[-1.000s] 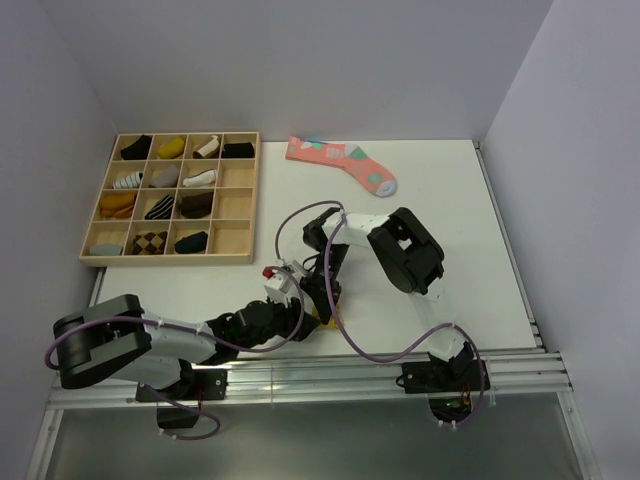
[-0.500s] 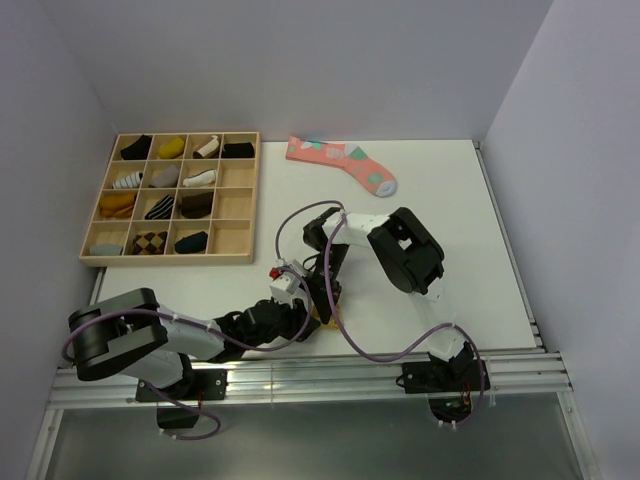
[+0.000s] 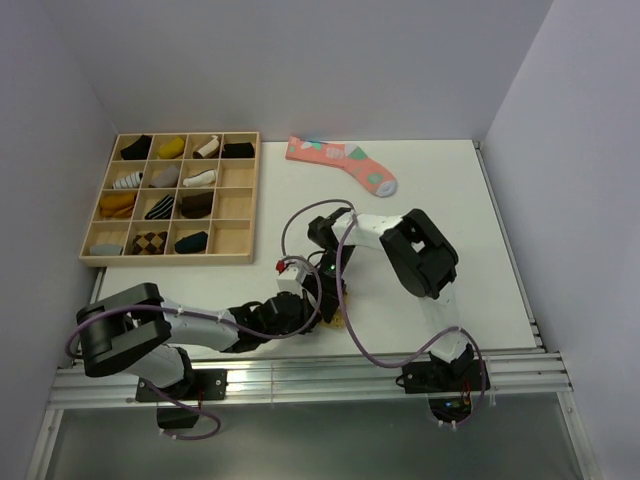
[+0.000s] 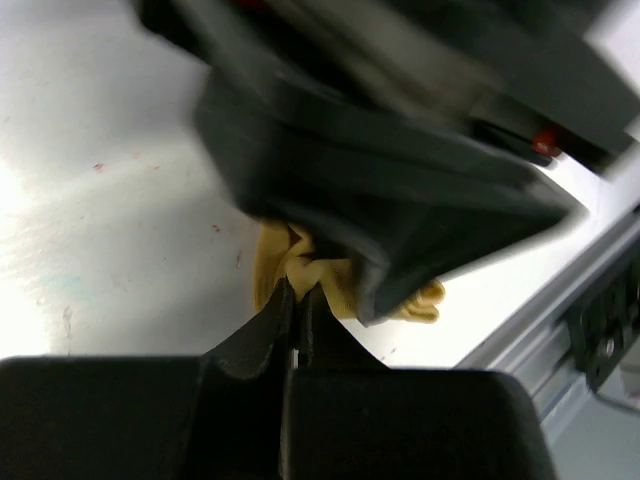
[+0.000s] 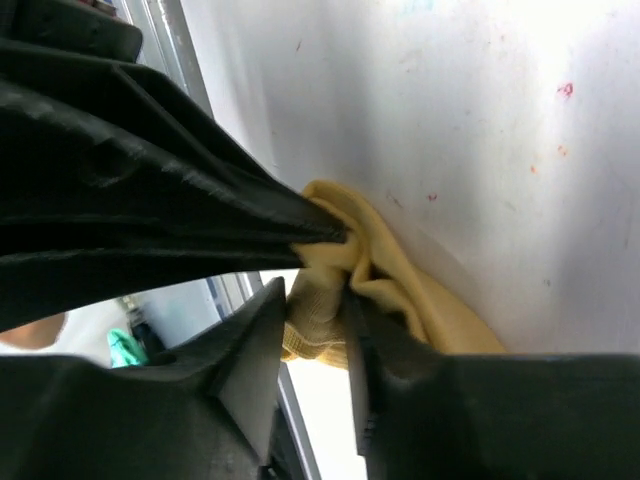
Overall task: Roll the socks
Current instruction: Roll the sock at the center of the board.
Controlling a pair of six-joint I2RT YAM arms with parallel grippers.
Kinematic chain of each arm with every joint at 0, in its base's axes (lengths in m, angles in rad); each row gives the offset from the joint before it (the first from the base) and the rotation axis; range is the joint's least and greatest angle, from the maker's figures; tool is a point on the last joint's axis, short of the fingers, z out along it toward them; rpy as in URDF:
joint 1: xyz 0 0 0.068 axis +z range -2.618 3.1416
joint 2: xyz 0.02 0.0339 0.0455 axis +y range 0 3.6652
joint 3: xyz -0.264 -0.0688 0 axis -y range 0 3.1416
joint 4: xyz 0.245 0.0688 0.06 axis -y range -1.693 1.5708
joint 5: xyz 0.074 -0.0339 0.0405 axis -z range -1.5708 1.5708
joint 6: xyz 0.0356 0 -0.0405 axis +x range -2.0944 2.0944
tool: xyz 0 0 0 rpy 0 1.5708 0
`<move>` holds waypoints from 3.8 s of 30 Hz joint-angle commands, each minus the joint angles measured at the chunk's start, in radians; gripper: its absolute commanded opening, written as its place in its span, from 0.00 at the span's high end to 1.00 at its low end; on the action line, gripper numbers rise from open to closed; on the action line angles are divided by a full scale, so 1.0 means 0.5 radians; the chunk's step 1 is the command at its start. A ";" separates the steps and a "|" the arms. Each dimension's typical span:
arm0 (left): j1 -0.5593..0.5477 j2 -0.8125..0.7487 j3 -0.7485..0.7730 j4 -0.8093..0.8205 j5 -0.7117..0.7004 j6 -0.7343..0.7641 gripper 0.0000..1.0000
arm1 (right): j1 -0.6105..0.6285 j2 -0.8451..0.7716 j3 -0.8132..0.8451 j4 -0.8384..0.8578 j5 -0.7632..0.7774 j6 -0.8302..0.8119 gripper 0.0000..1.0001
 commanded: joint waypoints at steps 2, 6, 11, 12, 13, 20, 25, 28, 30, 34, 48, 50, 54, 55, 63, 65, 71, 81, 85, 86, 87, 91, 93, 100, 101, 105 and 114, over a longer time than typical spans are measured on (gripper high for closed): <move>-0.024 0.053 0.135 -0.386 -0.212 -0.253 1.00 | -0.009 -0.208 -0.107 0.393 0.250 0.132 0.56; -0.036 0.019 0.117 -0.509 -0.268 -0.421 1.00 | -0.052 -0.333 -0.140 0.512 0.296 0.209 0.48; -0.037 -0.155 0.037 -0.669 -0.332 -0.557 1.00 | -0.144 -0.444 -0.196 0.589 0.330 0.274 0.48; -0.037 -0.180 0.031 -0.699 -0.353 -0.593 1.00 | -0.162 -0.453 -0.202 0.604 0.330 0.277 0.47; -0.037 -0.202 0.025 -0.736 -0.354 -0.621 0.99 | -0.199 -0.469 -0.202 0.605 0.324 0.277 0.47; -0.079 -0.309 0.153 -1.119 -0.467 -0.695 1.00 | -0.319 -0.677 -0.291 0.699 0.367 0.277 0.48; -0.141 -0.291 0.288 -1.236 -0.544 -0.683 1.00 | -0.356 -0.883 -0.420 0.801 0.578 0.329 0.51; -0.162 -0.276 0.350 -1.261 -0.538 -0.649 1.00 | -0.365 -0.956 -0.429 0.731 0.511 0.265 0.56; -0.162 -0.266 0.389 -1.261 -0.504 -0.624 1.00 | -0.399 -1.124 -0.535 0.767 0.462 0.237 0.54; -0.162 -0.187 0.500 -1.346 -0.424 -0.575 1.00 | -0.402 -1.517 -0.861 1.055 0.474 0.146 0.54; 0.009 0.053 0.736 -1.451 0.152 -0.520 1.00 | -0.144 -2.239 -1.610 1.638 0.446 -0.103 0.58; 0.049 0.050 0.736 -1.430 0.204 -0.523 1.00 | -0.040 -2.272 -1.674 1.684 0.480 -0.100 0.59; 0.089 0.074 0.773 -1.436 0.275 -0.514 1.00 | 0.138 -2.306 -1.779 1.804 0.593 -0.097 0.59; 0.098 0.083 0.782 -1.433 0.293 -0.514 1.00 | 0.178 -2.306 -1.794 1.847 0.618 -0.100 0.59; 0.138 0.132 0.736 -1.304 0.425 -0.548 1.00 | 0.503 -2.251 -1.840 1.905 0.879 -0.161 0.59; 0.144 0.145 0.730 -1.289 0.450 -0.548 1.00 | 0.555 -2.224 -1.865 1.930 0.962 -0.192 0.60; 0.172 0.154 0.718 -1.252 0.496 -0.535 1.00 | 0.840 -2.132 -1.926 2.013 1.240 -0.235 0.61; 0.215 0.142 0.709 -1.218 0.554 -0.505 1.00 | 1.040 -1.880 -1.938 2.190 1.639 -0.297 0.65; 0.224 0.142 0.690 -1.212 0.570 -0.496 1.00 | 1.077 -1.901 -1.981 2.277 1.772 -0.321 0.64; 0.227 0.142 0.687 -1.212 0.576 -0.496 1.00 | 1.080 -1.920 -1.984 2.280 1.778 -0.324 0.62; 0.230 0.145 0.684 -1.209 0.576 -0.499 1.00 | 1.086 -1.938 -1.984 2.271 1.772 -0.327 0.60; 0.240 0.148 0.678 -1.190 0.591 -0.492 1.00 | 1.108 -2.006 -1.978 2.240 1.778 -0.312 0.59; 0.237 0.157 0.675 -1.175 0.606 -0.493 1.00 | 1.123 -1.991 -1.984 2.270 1.815 -0.321 0.59; 0.240 0.151 0.657 -1.144 0.619 -0.502 1.00 | 1.148 -1.939 -1.997 2.246 1.833 -0.321 0.57; 0.240 0.151 0.657 -1.144 0.619 -0.505 1.00 | 1.145 -1.926 -1.997 2.240 1.839 -0.327 0.57; 0.240 0.142 0.647 -1.132 0.628 -0.511 1.00 | 1.148 -1.908 -1.994 2.237 1.818 -0.333 0.57; 0.246 0.108 0.604 -1.086 0.671 -0.532 1.00 | 1.148 -1.840 -1.954 2.129 1.806 -0.327 0.64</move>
